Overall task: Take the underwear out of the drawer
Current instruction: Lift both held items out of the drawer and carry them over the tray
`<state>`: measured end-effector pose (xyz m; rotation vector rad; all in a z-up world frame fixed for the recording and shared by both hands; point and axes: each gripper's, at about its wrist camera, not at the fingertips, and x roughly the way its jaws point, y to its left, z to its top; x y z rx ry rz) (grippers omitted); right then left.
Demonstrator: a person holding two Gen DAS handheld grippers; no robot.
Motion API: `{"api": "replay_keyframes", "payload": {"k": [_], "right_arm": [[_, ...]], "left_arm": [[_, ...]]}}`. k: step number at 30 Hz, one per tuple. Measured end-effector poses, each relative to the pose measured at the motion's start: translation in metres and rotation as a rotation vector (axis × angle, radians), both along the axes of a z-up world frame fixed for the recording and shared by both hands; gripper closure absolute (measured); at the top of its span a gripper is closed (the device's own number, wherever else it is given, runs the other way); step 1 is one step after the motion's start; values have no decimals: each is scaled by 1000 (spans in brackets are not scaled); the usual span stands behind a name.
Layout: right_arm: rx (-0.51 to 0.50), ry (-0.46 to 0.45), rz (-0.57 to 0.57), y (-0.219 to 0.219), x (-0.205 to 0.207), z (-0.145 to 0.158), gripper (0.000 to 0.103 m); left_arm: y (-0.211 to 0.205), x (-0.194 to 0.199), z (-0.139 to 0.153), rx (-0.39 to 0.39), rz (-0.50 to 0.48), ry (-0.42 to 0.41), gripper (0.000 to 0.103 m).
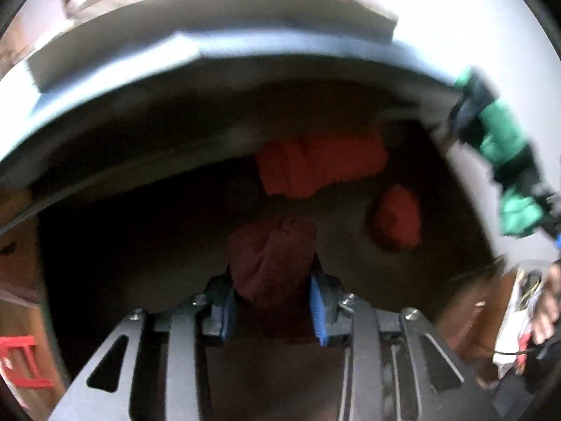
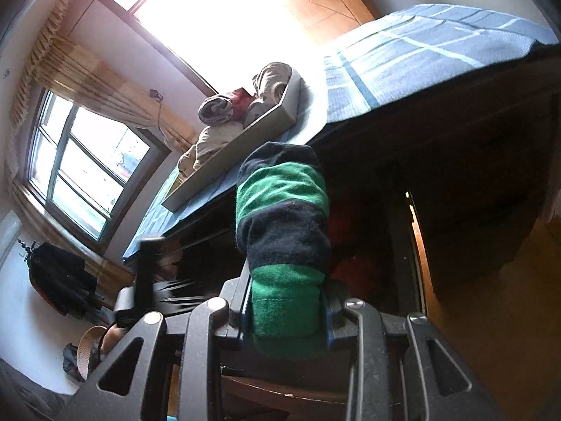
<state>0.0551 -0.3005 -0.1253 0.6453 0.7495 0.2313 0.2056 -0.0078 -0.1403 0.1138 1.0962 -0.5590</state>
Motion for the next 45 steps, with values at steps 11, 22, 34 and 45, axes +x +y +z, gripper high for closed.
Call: {"api": "replay_keyframes", "payload": {"k": [11, 22, 34, 45], "right_arm": [[58, -9, 36, 26, 0, 9, 70], [99, -25, 120, 63, -6, 20, 70], [148, -92, 247, 113, 28, 50, 70], [137, -140, 276, 145, 68, 74, 70]], "left_arm": [[39, -27, 49, -52, 71, -117, 70], [44, -42, 78, -72, 129, -172, 70], [67, -50, 115, -96, 194, -275, 70], [64, -20, 140, -87, 215, -348, 70]]}}
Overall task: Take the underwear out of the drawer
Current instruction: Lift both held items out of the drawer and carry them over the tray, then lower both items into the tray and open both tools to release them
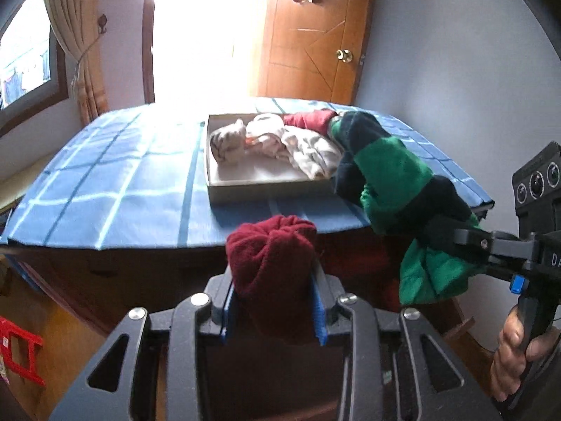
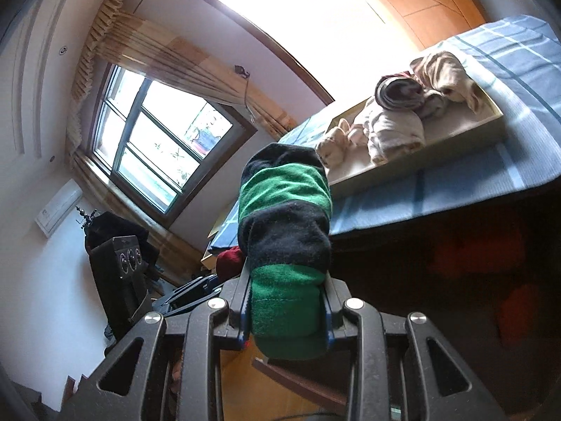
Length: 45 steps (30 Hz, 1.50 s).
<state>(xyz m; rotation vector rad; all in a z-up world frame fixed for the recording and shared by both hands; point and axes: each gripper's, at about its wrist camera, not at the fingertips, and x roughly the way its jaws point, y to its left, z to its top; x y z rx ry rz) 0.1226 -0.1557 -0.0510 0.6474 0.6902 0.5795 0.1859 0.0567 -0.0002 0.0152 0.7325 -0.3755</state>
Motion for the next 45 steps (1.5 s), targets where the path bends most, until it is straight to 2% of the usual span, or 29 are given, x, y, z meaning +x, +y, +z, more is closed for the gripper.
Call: {"api": "replay_keyframes", "payload": {"k": [8, 18, 25, 31, 36, 45], "right_arm": [[-17, -40, -41, 1, 30, 15, 70], [-26, -53, -98, 5, 83, 25, 70], [-84, -46, -162, 8, 114, 22, 70], [-202, -57, -243, 15, 137, 18, 69], [-283, -30, -272, 25, 156, 9, 69], [-270, 80, -266, 25, 188, -20, 69]], "left_arm": [[-4, 37, 20, -2, 36, -48, 70], [-29, 93, 32, 60, 75, -59, 70], [-40, 124, 28, 104, 120, -69, 70], [-44, 150, 21, 118, 161, -63, 70], [-47, 163, 14, 164, 194, -78, 70], [-43, 187, -7, 174, 221, -21, 70]]}}
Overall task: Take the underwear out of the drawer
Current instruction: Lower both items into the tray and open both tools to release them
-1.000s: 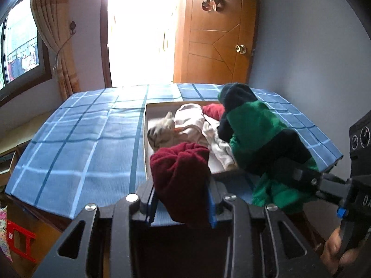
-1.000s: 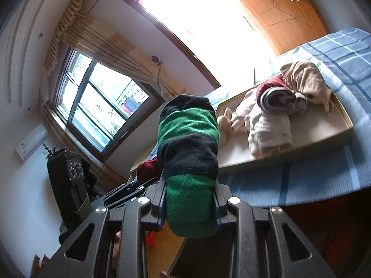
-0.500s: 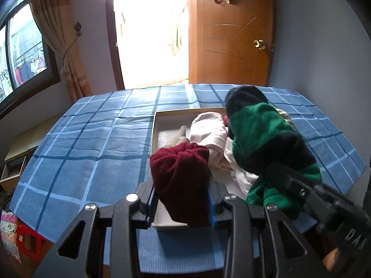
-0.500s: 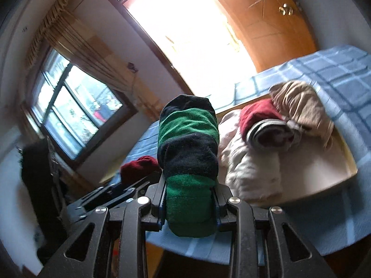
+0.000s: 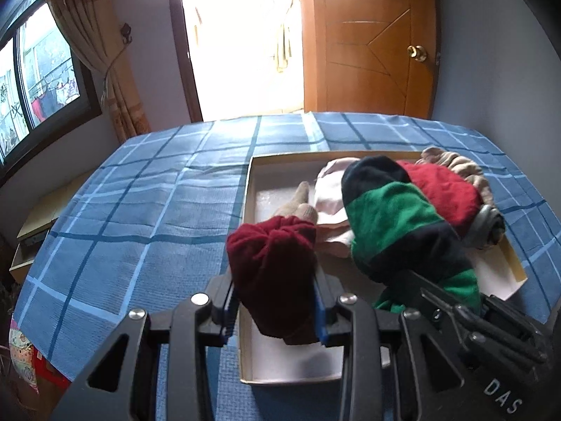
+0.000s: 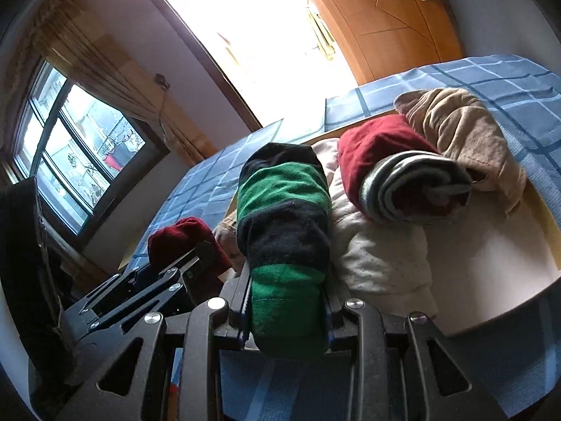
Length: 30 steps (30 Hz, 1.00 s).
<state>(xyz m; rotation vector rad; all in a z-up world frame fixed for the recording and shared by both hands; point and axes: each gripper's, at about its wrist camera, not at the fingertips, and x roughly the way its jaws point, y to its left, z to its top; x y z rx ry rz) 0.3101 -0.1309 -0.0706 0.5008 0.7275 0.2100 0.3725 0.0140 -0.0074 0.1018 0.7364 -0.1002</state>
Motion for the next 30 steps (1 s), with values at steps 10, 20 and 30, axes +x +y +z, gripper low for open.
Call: {"api": "replay_keyframes", "payload": {"k": [10, 20, 30], "right_arm": [[-23, 44, 15, 8, 15, -14, 69], [-66, 64, 40, 15, 29, -21, 69], [-146, 65, 59, 26, 36, -22, 69]], "left_arm": [[4, 13, -14, 19, 22, 21, 70], [6, 23, -25, 40, 38, 34, 70], [6, 27, -33, 73, 46, 15, 66]]}}
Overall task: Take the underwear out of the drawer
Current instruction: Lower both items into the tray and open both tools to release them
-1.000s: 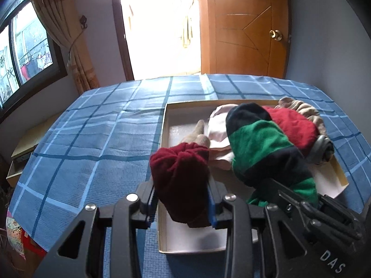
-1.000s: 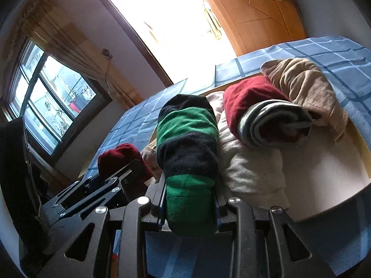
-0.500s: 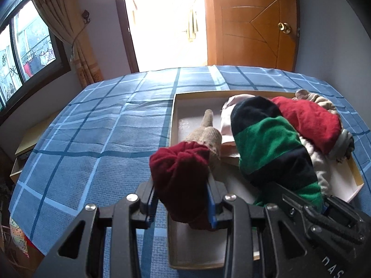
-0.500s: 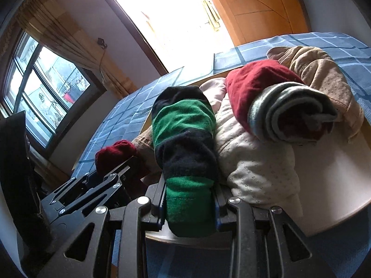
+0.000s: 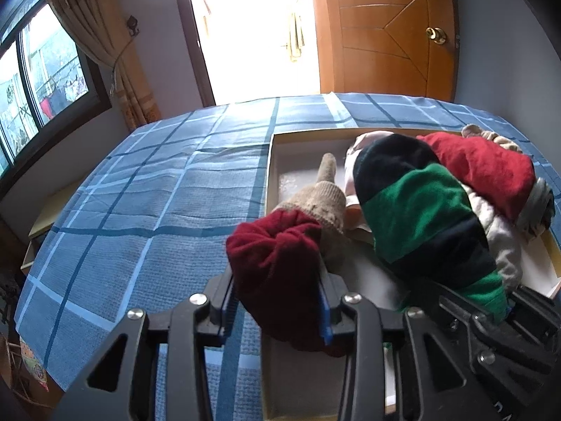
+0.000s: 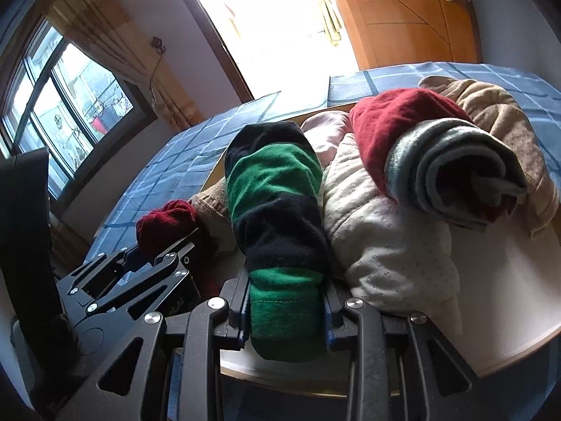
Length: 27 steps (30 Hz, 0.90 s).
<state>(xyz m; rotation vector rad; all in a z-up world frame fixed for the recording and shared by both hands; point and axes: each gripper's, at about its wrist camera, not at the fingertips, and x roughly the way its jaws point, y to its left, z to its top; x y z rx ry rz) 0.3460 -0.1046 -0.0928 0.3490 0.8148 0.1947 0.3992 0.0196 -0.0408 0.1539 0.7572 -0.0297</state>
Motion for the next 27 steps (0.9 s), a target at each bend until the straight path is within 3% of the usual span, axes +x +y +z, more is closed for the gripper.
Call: {"api": "replay_keyframes", "payload": {"k": [6, 8, 9, 10, 11, 14, 17, 27], "right_arm": [[-52, -21, 26, 6, -3, -1, 70], [-49, -23, 37, 6, -2, -1, 69], [-41, -26, 46, 6, -3, -1, 69], [-27, -28, 55, 4, -4, -1, 68], [-13, -30, 60, 1, -5, -1, 66], [-8, -37, 70, 1, -10, 0, 59], [-53, -48, 68, 8, -14, 2, 57], [-38, -110, 43, 2, -31, 6, 56]], "left_arm": [[2, -3, -4, -1, 5, -25, 64], [4, -4, -4, 7, 44, -32, 43], [6, -4, -4, 7, 68, -27, 18], [11, -1, -6, 4, 104, -9, 6], [15, 0, -8, -7, 126, 8, 3], [25, 3, -15, -75, 138, 54, 2], [27, 0, -18, -95, 138, 62, 1], [20, -9, -17, -43, 113, 36, 1]]}}
